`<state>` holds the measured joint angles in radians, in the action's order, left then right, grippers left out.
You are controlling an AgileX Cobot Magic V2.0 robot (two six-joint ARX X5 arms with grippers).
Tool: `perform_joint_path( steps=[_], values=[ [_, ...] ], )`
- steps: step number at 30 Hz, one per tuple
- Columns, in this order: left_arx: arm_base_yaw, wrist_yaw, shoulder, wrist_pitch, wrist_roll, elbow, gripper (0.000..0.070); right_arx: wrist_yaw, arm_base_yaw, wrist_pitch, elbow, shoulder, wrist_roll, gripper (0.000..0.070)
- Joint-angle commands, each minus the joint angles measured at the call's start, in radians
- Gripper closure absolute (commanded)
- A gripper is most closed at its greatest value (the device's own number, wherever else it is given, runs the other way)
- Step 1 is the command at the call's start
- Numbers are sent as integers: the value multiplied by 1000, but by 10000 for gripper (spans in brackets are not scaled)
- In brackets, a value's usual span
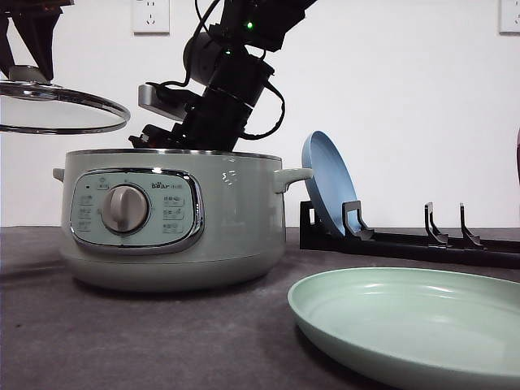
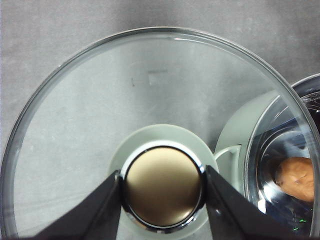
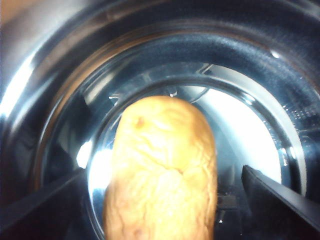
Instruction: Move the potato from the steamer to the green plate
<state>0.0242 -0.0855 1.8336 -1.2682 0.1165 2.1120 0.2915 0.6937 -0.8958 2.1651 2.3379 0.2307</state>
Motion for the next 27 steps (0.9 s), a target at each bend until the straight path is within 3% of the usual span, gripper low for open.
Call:
perform_joint_path(
  steps=[1,6,8,12,19,27],
  values=[
    [2,-11,2,25,-5,48,700,3,11,8,28,37,-13,156],
    [3,-11,2,25,-5,48,700,5,13,8,29,38,-26,455],
    [3,-11,2,26,-5,48,700,7,13,9,30,36,-35,496],
    [3,-11,2,27,-5,48,700,7,10,-37,95,28,-40,500],
    [3,-11,2,26,-5,48,700,8,-7,-313,328,-30,-39,499],
    [3,-11,2,26,-5,48,700,-5,-61,-507,284,-259,-57,499]
  ],
)
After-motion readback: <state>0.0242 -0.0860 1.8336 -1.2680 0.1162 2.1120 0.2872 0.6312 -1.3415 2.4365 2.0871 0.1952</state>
